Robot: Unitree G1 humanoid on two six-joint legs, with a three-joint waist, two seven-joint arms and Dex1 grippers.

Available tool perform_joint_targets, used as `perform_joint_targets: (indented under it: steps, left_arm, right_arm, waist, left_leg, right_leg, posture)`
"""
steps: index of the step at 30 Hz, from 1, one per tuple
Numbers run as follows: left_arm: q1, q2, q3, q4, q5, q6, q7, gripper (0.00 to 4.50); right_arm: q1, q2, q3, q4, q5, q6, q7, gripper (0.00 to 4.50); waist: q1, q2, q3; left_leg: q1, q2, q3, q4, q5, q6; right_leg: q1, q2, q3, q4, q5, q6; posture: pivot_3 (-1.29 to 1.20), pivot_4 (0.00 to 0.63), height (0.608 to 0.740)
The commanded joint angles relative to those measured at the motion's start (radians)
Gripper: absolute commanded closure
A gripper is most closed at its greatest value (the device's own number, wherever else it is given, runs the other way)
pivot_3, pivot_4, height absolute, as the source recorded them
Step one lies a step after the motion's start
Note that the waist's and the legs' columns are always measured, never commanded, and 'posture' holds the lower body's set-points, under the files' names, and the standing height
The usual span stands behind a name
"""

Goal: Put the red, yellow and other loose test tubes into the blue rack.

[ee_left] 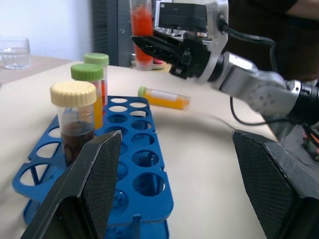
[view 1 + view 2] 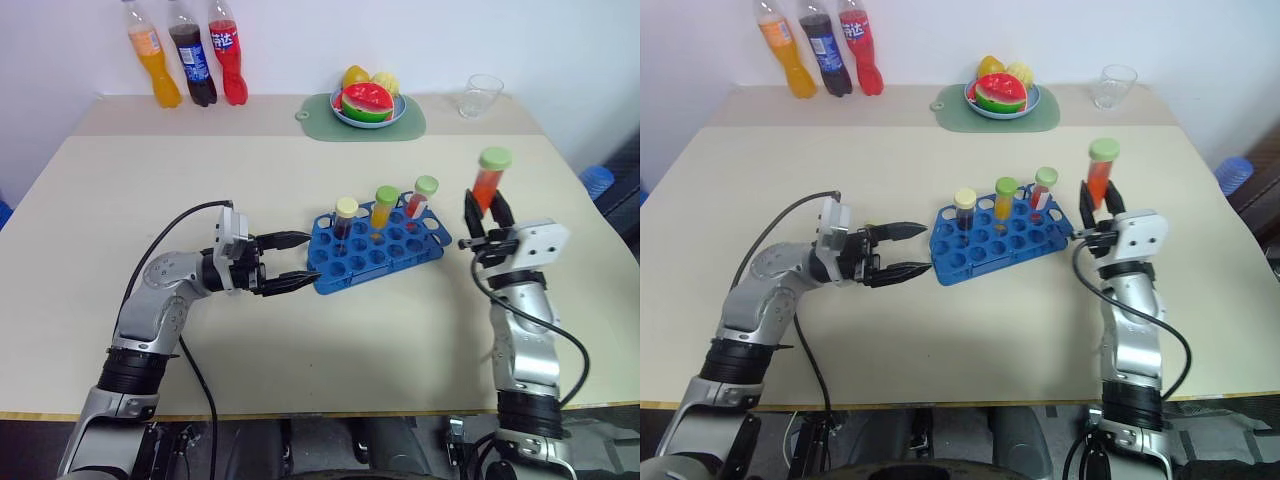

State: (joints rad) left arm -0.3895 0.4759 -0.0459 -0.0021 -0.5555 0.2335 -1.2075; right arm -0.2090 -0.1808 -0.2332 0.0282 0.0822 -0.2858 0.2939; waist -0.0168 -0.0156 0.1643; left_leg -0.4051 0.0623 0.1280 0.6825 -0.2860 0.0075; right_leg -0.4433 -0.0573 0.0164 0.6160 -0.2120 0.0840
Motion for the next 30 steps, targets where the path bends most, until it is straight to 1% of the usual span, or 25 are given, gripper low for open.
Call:
perform_joint_targets:
  steps: [1,10,21,30]
  left_arm:
    - [-0.008,0.002,0.018,-0.018,-0.006,-0.011,-0.003,0.84]
    - [0.032,0.016,0.034,-0.062,-0.015,0.002,0.017,0.84]
    - [0.05,0.02,0.041,-0.086,-0.015,0.012,0.027,0.84]
    - [0.061,0.02,0.042,-0.102,-0.017,0.013,0.035,0.84]
  right_arm:
    - [0.009,0.022,0.036,0.055,-0.003,-0.09,-0.009,3.72]
    - [0.069,0.04,0.092,0.133,0.022,-0.152,-0.008,3.72]
    - [-0.008,0.029,0.1,0.264,0.052,-0.185,0.007,3.72]
    - [0.0,0.017,0.089,0.28,0.076,-0.193,0.016,3.72]
  waist:
    - [-0.001,0.0,0.0]
    - [-0.004,0.0,0.0]
    - [-0.004,0.0,0.0]
    - [-0.003,0.0,0.0]
  left_leg:
    - [0.0,0.0,0.0,0.0,0.0,0.0]
    - [0.0,0.0,0.0,0.0,0.0,0.0]
    - [0.001,0.001,0.0,0.0,0.0,0.0]
    - [0.002,0.001,0.0,0.0,0.0,0.0]
  right_leg:
    - [0.0,0.0,0.0,0.0,0.0,0.0]
    - [0.0,0.0,0.0,0.0,0.0,0.0]
    - [0.001,0.0,0.0,0.001,0.0,0.0]
    - [0.001,0.0,0.0,0.001,0.0,0.0]
  posture:
    - [0.0,0.15,0.74]
    - [0.0,0.15,0.74]
    - [0.0,0.15,0.74]
    - [0.0,0.15,0.74]
